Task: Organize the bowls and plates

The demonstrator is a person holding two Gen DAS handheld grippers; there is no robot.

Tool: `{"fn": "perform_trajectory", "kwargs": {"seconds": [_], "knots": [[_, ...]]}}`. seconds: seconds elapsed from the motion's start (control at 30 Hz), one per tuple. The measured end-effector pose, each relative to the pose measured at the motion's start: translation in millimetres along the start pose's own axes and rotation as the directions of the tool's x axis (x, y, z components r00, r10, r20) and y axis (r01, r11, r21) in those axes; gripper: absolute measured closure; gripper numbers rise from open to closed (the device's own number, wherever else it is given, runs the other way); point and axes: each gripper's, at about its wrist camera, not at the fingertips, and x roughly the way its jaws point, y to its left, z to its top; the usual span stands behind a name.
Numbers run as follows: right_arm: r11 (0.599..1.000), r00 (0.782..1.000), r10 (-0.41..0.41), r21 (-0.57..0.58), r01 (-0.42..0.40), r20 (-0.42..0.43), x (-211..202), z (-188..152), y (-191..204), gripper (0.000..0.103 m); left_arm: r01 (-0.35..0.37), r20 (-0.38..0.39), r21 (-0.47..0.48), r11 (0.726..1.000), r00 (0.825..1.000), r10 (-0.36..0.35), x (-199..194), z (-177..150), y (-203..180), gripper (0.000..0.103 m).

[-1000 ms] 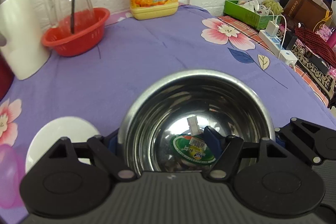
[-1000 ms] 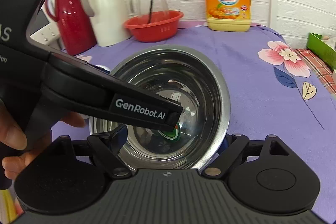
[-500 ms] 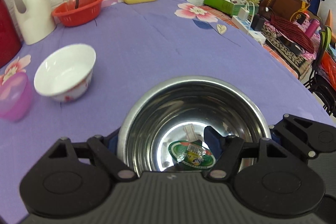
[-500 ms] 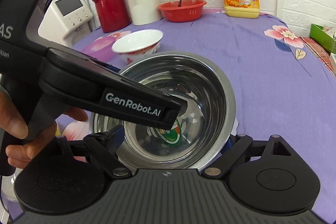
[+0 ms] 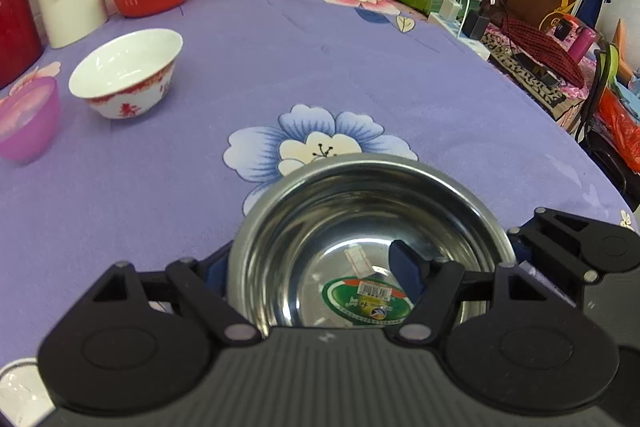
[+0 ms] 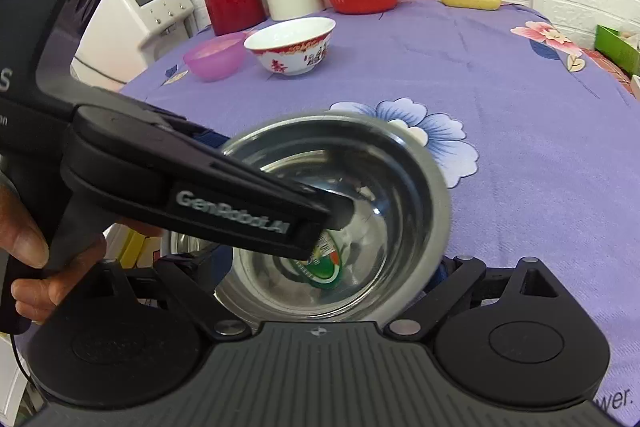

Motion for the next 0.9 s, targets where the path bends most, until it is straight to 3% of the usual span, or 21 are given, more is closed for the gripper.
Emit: {"fn": "perform_trajectory", "kwargs": {"seconds": [0.27,0.4,0.6,0.9], "knots": [[0.992,0.985,-0.047,0.126,0.026,0.168,-36,10,-27,0.0,-0.036,0.141,-0.057,0.998,0.989,0.044,-42,3,20,0.03],[0.992,0.982,-0.04,0.125,0.017,0.185,-38,23,-33,0.0,-0.052,0.171,-0.104,0.993,0.983,0.069,-51,6,33,0.03],[0.996,0.982,-0.025,0.089,0.009,0.188,-34,35,-32,0.0,-0.137,0.195,-0.118,0.984,0.968,0.158,-58,4,42,0.03],[1.0,0.986,-0.021,0.002,0.021,0.167,-24,58,-20,0.0,-0.135,0.216,-0.106,0.985,0.964,0.155,-60,12,46,0.03]]}}
